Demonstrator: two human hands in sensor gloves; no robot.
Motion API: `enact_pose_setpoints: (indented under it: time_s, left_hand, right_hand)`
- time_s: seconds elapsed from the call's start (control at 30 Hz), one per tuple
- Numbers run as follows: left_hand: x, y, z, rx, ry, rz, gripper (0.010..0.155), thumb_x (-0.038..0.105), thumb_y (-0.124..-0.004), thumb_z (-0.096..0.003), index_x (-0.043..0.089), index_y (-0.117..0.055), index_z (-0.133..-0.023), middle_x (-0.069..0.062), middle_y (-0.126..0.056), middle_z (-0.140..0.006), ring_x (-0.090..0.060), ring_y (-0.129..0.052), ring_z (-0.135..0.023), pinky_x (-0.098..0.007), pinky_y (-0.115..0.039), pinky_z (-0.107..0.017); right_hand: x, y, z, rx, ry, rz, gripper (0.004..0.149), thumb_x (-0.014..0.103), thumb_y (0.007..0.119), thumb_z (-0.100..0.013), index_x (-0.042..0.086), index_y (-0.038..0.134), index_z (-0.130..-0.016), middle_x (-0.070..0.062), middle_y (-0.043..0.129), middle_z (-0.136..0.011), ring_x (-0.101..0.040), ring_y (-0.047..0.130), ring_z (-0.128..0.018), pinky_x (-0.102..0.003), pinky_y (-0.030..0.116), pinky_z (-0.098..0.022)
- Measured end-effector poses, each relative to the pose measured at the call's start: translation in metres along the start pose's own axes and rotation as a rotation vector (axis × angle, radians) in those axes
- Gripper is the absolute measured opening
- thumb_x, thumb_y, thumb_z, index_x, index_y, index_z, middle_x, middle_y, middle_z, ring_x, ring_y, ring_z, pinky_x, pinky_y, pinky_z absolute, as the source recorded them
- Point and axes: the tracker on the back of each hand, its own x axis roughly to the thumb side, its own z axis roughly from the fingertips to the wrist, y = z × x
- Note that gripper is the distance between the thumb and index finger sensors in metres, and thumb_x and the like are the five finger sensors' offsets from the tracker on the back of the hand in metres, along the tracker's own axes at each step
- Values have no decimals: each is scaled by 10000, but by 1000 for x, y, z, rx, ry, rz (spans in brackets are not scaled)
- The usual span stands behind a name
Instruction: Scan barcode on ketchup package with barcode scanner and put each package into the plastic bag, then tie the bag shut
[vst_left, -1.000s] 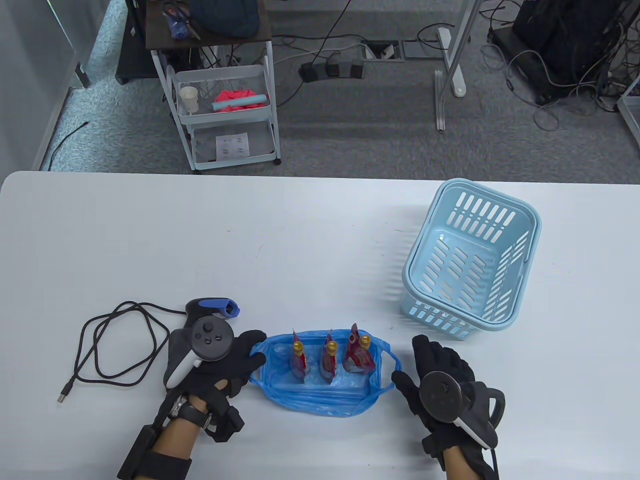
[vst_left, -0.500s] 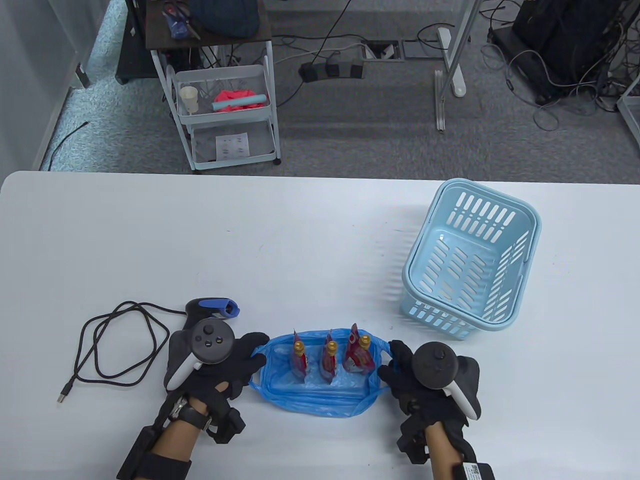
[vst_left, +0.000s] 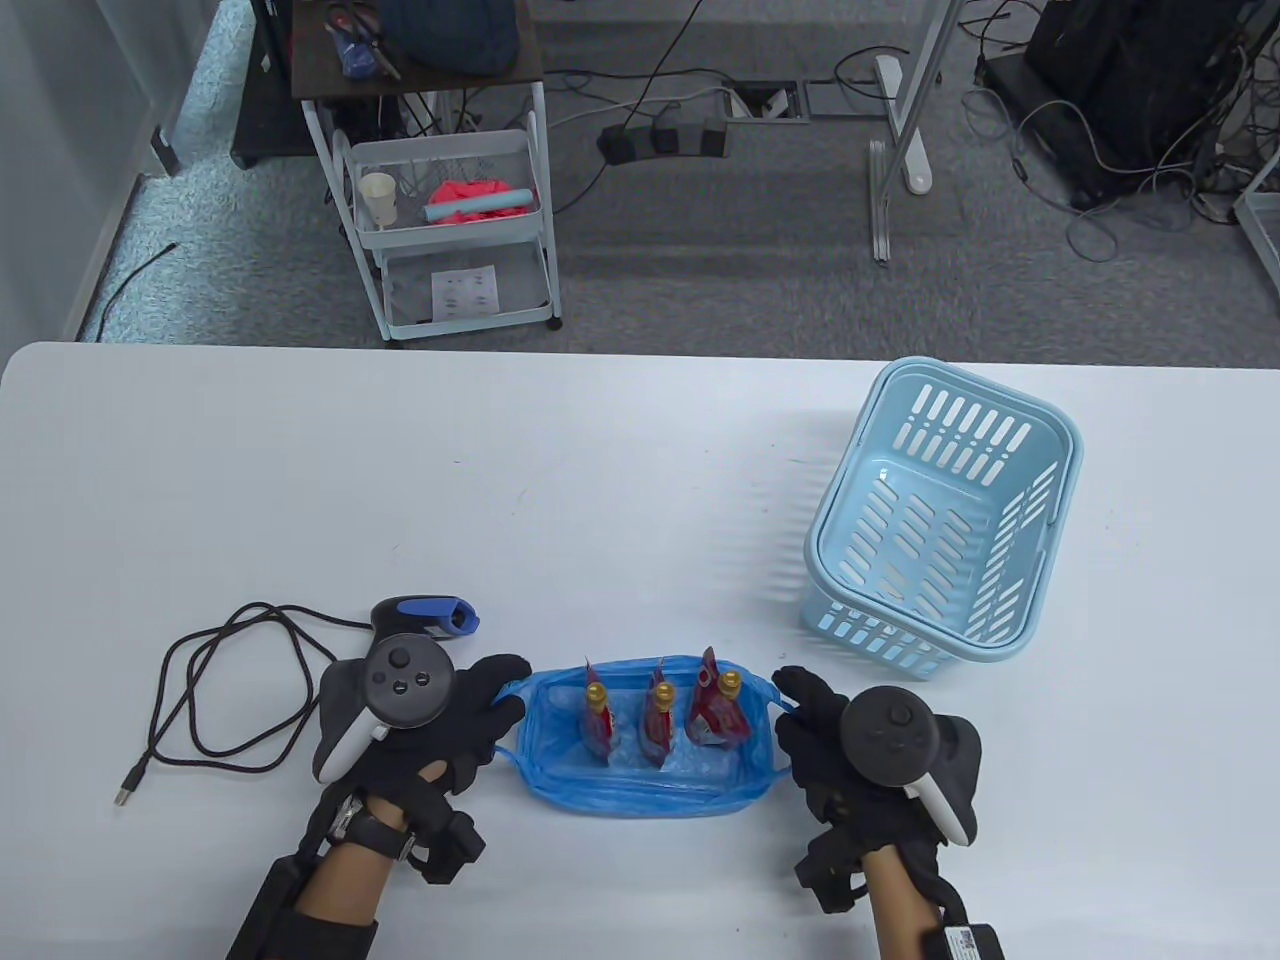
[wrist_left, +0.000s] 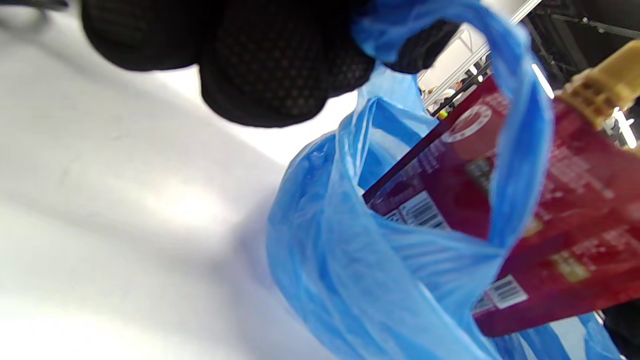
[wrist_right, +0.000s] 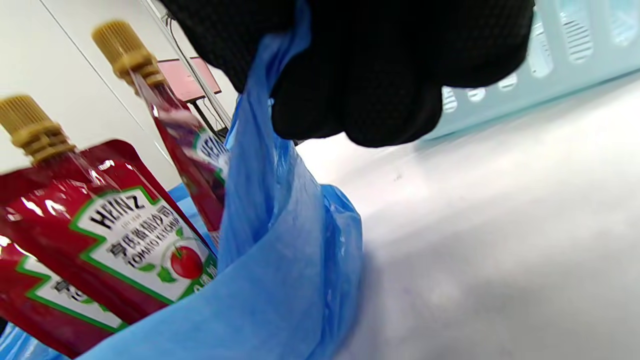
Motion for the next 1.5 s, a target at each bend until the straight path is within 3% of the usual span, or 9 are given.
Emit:
enact_pose_setpoints:
  time_s: [0.43, 1.17, 1.5]
  left_hand:
    - [25, 19, 8, 57, -15, -31, 567, 399, -751, -493, 187, -699, -1016, 52, -913, -692, -172, -1021, -366, -390, -862, -374]
    - [100, 78, 36, 206, -124, -24, 569, 409, -751, -493, 184, -704, -1014, 49, -917, -677, -166, -1020, -344, -386, -865, -359]
    - [124, 100, 51, 277, -171, -49, 566, 409, -752, -494, 194, -702, -1015, 54, -912, -685, -174, -1018, -369, -397, -858, -381]
  right_hand:
    - [17, -36, -4, -7, -47, -65, 497, 231, 780, -531, 94, 669, -995, -83, 920, -670, -339, 917, -585, -500, 759, -473]
    - [60, -97, 6, -86, -145, -120, 478, 243, 801, -525, 106, 706, -973, -86, 928, -665, -347, 919, -587, -505, 760, -475]
    - [77, -114, 12, -110, -186, -135, 450, 244, 809, -522, 124, 739, -950, -91, 929, -678, -357, 914, -603, -511, 754, -484]
